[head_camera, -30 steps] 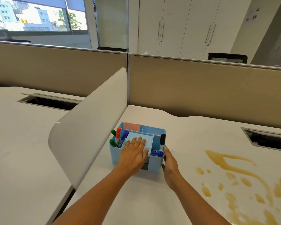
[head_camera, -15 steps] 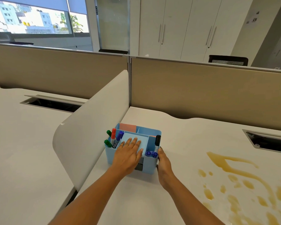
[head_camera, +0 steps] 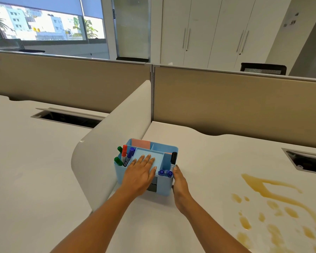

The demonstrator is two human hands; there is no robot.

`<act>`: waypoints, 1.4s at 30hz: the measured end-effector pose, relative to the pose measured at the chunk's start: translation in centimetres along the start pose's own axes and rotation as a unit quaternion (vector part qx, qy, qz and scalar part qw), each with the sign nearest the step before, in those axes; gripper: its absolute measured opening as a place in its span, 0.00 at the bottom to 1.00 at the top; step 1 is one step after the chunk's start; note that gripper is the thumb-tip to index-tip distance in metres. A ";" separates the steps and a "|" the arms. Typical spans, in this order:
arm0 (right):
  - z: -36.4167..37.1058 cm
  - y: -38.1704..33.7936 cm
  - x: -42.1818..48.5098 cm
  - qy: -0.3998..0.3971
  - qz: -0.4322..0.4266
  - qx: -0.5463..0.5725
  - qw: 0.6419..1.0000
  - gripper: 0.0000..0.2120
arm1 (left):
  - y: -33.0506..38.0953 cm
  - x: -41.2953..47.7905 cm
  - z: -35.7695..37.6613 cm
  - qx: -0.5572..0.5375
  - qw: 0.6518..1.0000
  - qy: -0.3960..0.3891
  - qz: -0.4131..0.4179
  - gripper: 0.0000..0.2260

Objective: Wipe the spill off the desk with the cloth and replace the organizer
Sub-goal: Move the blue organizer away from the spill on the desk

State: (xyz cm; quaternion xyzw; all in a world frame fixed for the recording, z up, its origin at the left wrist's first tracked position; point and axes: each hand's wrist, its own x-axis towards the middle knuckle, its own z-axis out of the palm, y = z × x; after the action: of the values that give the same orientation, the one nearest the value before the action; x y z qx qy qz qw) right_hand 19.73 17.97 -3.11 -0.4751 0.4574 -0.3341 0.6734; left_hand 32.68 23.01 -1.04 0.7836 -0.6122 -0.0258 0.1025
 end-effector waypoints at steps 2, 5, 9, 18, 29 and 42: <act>0.2 0.0 0.1 0.002 0.001 -0.001 1.000 0.21 | -0.1 0.1 0.1 0.000 1.000 -0.002 -0.002 0.23; 0.3 0.1 0.2 0.005 0.004 -0.001 1.000 0.22 | -0.2 0.1 0.1 -0.003 1.000 -0.002 -0.002 0.23; 0.3 0.1 0.1 0.005 0.005 -0.001 1.000 0.23 | -0.2 0.0 0.2 -0.003 1.000 0.003 -0.001 0.23; -0.3 -0.3 -0.1 -0.011 0.007 -0.024 1.000 0.24 | -0.2 -0.2 0.1 0.012 1.000 -0.001 -0.003 0.27; -1.2 -1.5 -2.1 -0.038 -0.015 -0.118 0.992 0.23 | 0.6 -0.3 -0.4 -0.028 0.999 0.019 -0.027 0.22; -7.6 -0.2 -4.6 -0.043 -0.121 -0.508 0.852 0.26 | 8.0 -1.2 -2.2 -0.077 0.988 0.119 0.054 0.43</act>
State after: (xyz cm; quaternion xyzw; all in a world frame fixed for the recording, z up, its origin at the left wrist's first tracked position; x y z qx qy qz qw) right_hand 11.01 19.40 -2.55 -0.8165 0.4727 -0.1131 0.3117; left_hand 25.13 22.59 2.58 0.7370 -0.6329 0.0264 0.2356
